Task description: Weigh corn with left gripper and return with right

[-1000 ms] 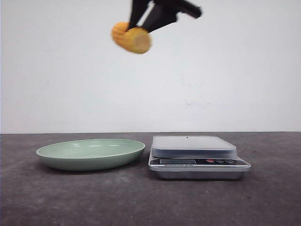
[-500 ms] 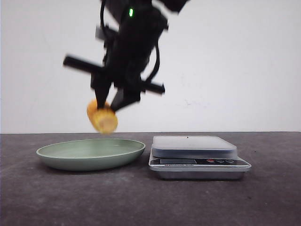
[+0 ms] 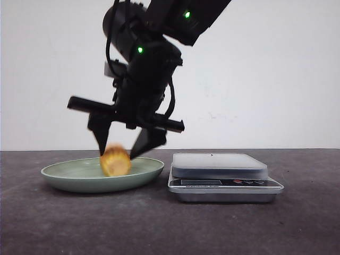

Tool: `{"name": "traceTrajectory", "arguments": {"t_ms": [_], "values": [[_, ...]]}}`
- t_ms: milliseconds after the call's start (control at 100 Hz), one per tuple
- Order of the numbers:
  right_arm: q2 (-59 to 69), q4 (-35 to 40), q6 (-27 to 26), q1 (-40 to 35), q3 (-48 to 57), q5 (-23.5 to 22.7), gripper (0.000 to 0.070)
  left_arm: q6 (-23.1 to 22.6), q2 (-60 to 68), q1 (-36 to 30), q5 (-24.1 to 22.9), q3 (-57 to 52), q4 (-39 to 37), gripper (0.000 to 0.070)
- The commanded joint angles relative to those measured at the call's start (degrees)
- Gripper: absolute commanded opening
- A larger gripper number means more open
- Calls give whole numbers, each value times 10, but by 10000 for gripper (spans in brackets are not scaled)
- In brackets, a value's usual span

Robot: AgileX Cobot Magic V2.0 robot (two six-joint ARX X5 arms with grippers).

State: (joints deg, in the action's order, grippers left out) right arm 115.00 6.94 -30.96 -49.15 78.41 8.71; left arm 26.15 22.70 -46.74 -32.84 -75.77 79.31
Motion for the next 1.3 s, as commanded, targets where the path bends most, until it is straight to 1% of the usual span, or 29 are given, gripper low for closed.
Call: {"name": "traceTrajectory", "arguments": {"t_ms": [0, 90, 250, 410, 510, 660, 820, 880, 1060, 1200, 1290], "values": [[7, -18, -6, -7, 13, 4, 544, -2, 0, -4, -2, -7, -4, 354], [2, -16, 3, -3, 23, 2, 544, -2, 0, -4, -2, -7, -4, 354], [-44, 0, 54, 5, 35, 7, 544, -5, 0, -4, -3, -7, -4, 354], [-138, 24, 96, 25, 40, 17, 544, -6, 0, -4, -4, -7, -6, 354], [-218, 61, 133, 40, 40, 19, 544, -13, 0, -4, -4, -7, -8, 354], [-353, 158, 182, 57, 40, 29, 544, -16, 0, -4, -4, -7, -9, 354], [-501, 276, 225, 59, 40, 80, 544, -15, 0, -4, -4, -7, -12, 354], [-556, 319, 226, 59, 40, 95, 544, -15, 0, -4, -4, -7, -14, 354], [-696, 449, 207, 58, 40, 98, 544, -15, 0, -4, -3, -5, -35, 353], [-767, 542, 196, 58, 40, 97, 543, -27, 0, -4, -3, 7, -68, 352], [-802, 586, 196, 58, 35, 98, 543, -33, -1, -4, -3, 28, -94, 351]]}}
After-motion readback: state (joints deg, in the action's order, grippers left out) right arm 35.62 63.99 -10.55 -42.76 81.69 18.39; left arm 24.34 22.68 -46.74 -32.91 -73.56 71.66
